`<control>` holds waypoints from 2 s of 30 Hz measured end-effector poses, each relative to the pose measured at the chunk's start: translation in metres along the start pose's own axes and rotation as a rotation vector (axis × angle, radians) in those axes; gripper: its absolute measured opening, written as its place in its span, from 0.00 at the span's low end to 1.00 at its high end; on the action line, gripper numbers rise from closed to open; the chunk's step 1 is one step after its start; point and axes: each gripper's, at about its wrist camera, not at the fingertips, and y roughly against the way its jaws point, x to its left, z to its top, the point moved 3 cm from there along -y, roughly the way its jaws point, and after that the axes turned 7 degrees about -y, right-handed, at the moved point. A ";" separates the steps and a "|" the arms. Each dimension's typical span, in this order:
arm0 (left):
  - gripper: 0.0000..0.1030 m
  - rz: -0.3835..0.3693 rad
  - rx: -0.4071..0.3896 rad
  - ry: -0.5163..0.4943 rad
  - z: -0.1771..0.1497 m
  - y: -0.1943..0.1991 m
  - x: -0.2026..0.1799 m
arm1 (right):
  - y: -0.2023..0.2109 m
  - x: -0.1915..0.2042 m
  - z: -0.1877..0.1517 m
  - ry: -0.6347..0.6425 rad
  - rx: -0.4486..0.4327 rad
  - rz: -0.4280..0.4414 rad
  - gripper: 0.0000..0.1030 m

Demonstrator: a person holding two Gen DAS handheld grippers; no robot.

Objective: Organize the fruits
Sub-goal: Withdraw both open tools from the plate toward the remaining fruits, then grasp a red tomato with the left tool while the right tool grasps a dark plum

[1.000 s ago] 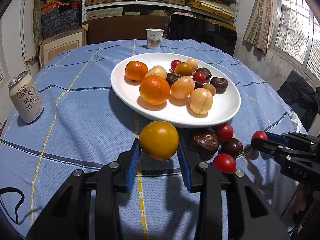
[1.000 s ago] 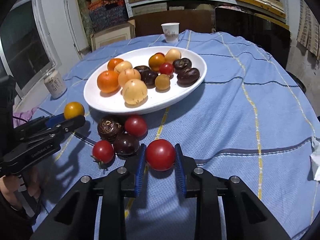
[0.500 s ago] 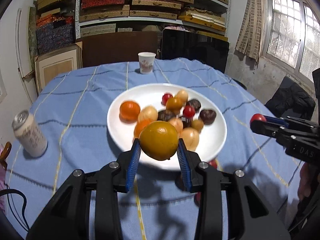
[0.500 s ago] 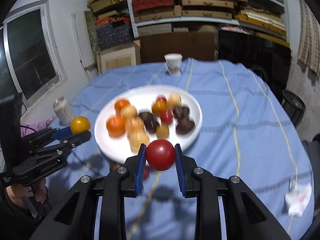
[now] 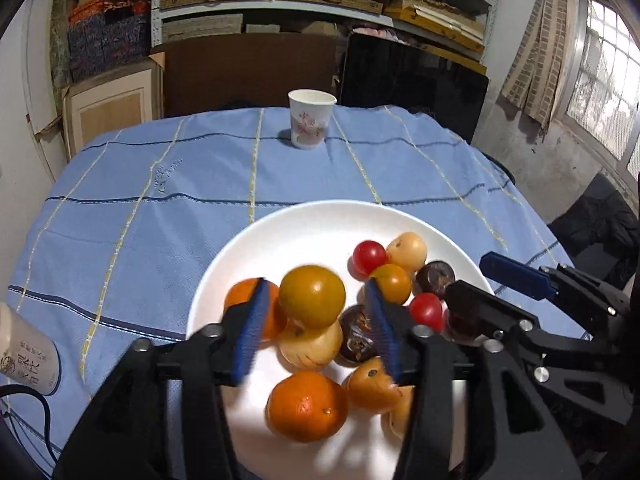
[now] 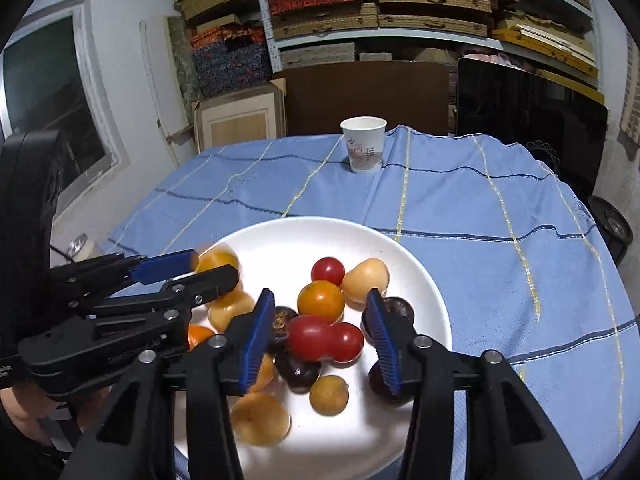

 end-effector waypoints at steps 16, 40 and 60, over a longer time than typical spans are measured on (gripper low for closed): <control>0.73 -0.042 0.018 -0.099 -0.115 0.091 -0.027 | 0.091 -0.006 -0.115 -0.015 0.027 0.025 0.53; 0.28 -0.098 0.051 -0.188 -0.159 0.072 -0.092 | 0.091 -0.037 -0.154 -0.167 0.071 0.012 0.54; 0.28 -0.128 -0.063 0.063 -0.161 0.095 -0.033 | 0.041 0.028 -0.150 0.030 0.208 -0.001 0.32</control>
